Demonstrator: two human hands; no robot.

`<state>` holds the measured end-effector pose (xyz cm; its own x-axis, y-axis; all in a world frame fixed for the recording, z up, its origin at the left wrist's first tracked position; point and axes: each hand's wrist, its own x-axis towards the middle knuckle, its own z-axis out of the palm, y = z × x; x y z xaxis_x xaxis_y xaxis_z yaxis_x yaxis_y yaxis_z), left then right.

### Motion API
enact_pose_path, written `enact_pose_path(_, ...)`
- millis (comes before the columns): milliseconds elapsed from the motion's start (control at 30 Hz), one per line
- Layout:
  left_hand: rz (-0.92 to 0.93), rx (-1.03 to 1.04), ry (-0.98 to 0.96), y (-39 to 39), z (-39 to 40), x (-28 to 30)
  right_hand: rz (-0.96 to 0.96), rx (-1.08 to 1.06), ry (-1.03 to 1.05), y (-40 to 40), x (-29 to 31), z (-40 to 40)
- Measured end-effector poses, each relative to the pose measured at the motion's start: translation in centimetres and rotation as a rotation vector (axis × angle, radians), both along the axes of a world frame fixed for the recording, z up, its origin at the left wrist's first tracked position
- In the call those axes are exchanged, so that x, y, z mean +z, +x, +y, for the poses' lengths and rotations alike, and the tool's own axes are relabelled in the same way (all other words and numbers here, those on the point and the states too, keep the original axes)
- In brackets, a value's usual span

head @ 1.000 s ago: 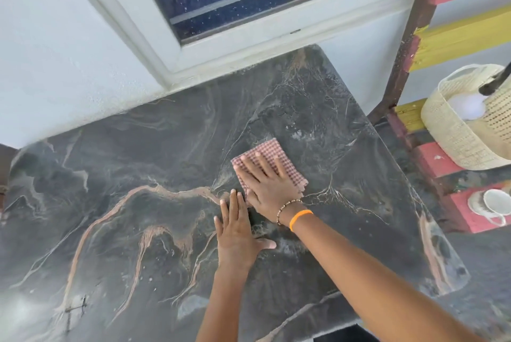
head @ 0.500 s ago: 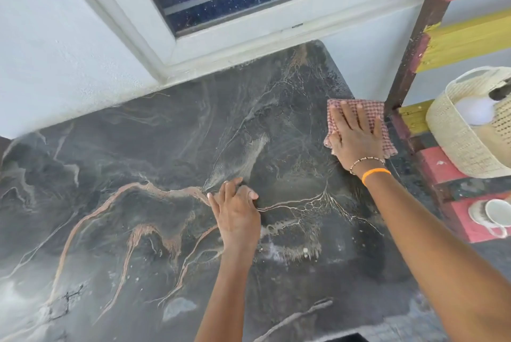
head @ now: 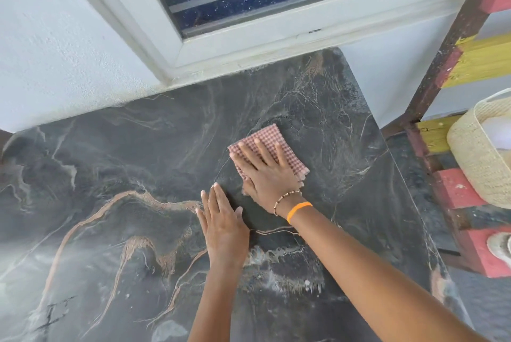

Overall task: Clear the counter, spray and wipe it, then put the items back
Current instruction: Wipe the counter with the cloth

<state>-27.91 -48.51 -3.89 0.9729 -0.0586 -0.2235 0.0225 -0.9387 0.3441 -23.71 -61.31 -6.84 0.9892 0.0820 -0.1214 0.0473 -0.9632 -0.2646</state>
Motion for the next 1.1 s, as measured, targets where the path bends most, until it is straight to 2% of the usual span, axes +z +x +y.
enact_pose_path(167,0.038,-0.188,0.103,1.1,-1.7,0.1,-0.009,0.009,-0.009,6.1,-0.1,-3.7)
enact_pose_path(300,0.059,-0.282,0.211,3.3,-3.2,0.1,-0.036,-0.213,-0.028,7.9,-0.5,-11.2)
enact_pose_path(400,0.069,-0.331,0.247,4.1,-3.6,0.1,-0.058,-0.426,-0.046,6.1,-0.7,-16.7)
enact_pose_path(467,0.063,-0.309,0.202,4.1,-3.6,0.2,-0.056,-0.558,-0.055,3.7,-0.7,-18.1)
enact_pose_path(567,0.053,-0.312,0.213,4.3,-3.8,0.0,-0.005,-0.662,-0.042,0.8,-0.8,-16.0)
enact_pose_path(633,0.059,-0.326,0.248,4.3,-4.0,0.0,0.012,-0.598,-0.051,0.0,-0.7,-13.3)
enact_pose_path(733,0.067,-0.328,0.263,4.2,-4.2,0.2,0.000,-0.380,-0.076,1.4,-0.7,-8.9)
enact_pose_path(933,0.149,-0.294,0.257,4.9,-4.7,0.5,-0.024,0.040,-0.001,12.5,-0.1,-1.8)
enact_pose_path(1100,0.142,-0.273,0.239,4.8,-4.7,0.6,-0.005,0.123,-0.010,18.3,0.1,-3.0)
